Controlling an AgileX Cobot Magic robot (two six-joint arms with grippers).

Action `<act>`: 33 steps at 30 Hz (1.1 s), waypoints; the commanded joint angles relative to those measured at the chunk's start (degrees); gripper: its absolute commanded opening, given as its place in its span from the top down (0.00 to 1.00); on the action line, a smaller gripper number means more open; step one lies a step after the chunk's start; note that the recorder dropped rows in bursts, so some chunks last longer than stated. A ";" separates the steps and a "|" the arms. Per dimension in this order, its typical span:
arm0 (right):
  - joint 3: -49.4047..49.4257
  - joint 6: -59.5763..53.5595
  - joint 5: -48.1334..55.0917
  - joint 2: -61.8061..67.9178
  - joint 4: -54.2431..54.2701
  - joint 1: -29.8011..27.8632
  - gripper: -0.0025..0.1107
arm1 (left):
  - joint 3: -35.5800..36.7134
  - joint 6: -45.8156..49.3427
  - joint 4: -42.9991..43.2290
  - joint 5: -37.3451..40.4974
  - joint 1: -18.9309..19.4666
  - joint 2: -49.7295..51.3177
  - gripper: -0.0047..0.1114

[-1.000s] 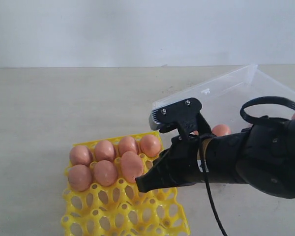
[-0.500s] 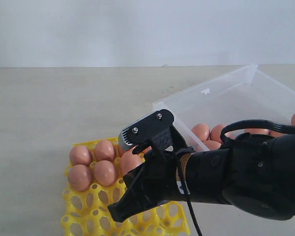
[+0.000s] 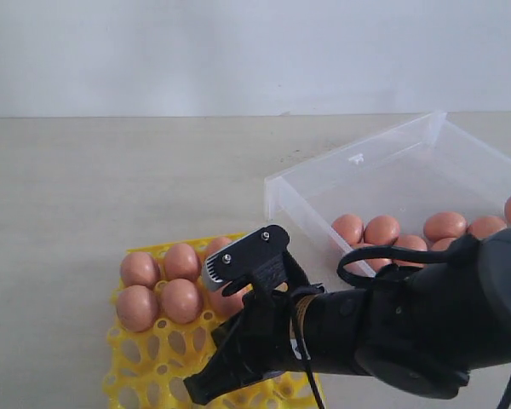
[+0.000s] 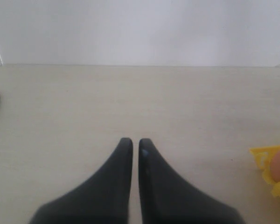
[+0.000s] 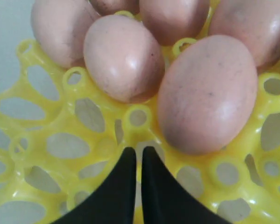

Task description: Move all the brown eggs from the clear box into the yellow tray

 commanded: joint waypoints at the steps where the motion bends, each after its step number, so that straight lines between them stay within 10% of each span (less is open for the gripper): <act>1: -0.16 0.27 -0.57 -2.34 -0.09 0.10 0.98 | -0.08 0.41 -0.29 -0.40 0.18 -0.14 0.92; 33: -0.16 -23.93 0.33 -3.65 21.35 0.10 0.98 | -0.08 0.41 -0.29 -0.40 0.18 -0.14 0.92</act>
